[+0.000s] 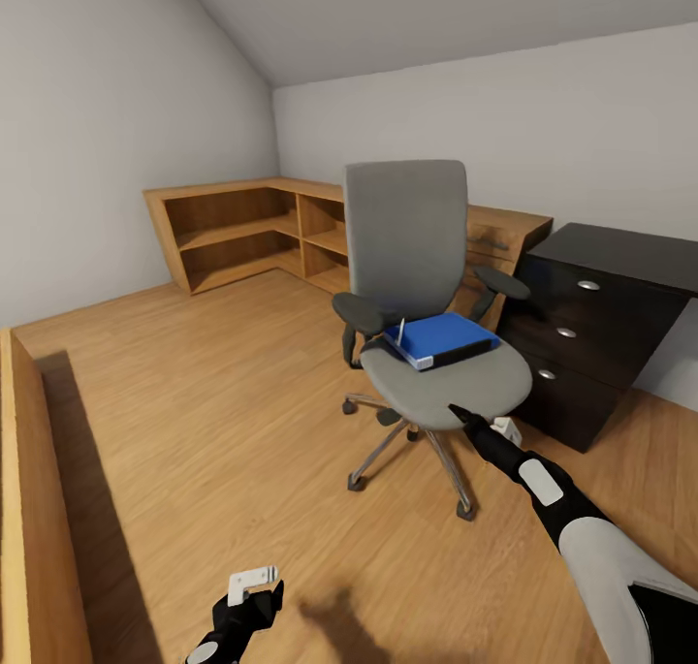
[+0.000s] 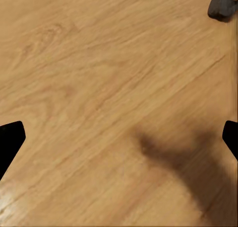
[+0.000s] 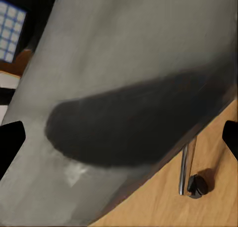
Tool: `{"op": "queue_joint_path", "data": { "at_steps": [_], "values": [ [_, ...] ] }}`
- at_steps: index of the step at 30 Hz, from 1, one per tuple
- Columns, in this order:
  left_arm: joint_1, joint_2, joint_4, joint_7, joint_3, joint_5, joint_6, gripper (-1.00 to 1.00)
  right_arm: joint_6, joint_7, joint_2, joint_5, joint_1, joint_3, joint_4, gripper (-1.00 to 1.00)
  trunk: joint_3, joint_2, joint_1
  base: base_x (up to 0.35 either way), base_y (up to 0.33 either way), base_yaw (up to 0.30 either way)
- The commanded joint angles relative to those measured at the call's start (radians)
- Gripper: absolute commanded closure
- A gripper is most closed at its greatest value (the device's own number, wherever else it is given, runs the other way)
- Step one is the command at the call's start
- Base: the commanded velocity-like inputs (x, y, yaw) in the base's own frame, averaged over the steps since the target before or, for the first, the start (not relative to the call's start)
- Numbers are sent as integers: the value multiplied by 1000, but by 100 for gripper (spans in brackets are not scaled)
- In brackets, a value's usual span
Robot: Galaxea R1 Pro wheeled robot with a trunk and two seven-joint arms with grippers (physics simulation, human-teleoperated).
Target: In the bedroom, organize the workspace by keeping the computer under the desk, ensuring the monitor is on the desk, placing the keyboard on the desk next to the monitor, placing the mouse on the desk next to the keyboard, moving the folder from the swivel chair onto the desk next to the mouse, stacking the notebook on top of the folder with the pen on top of the notebook, and positioning the swivel chair next to the desk.
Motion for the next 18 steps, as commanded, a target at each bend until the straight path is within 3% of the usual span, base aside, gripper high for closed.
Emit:
{"op": "queue_joint_path", "data": {
  "at_steps": [1,18],
  "values": [
    [0,0,0,5,-4,8,-3,-100,6,-1,0,5,0,-5,2,-100,-1,0,0,265,-176,1],
    [0,2,10,5,-4,8,-4,-100,6,-1,0,5,0,-5,2,-100,-2,0,0,293,-20,0]
  ]
}}
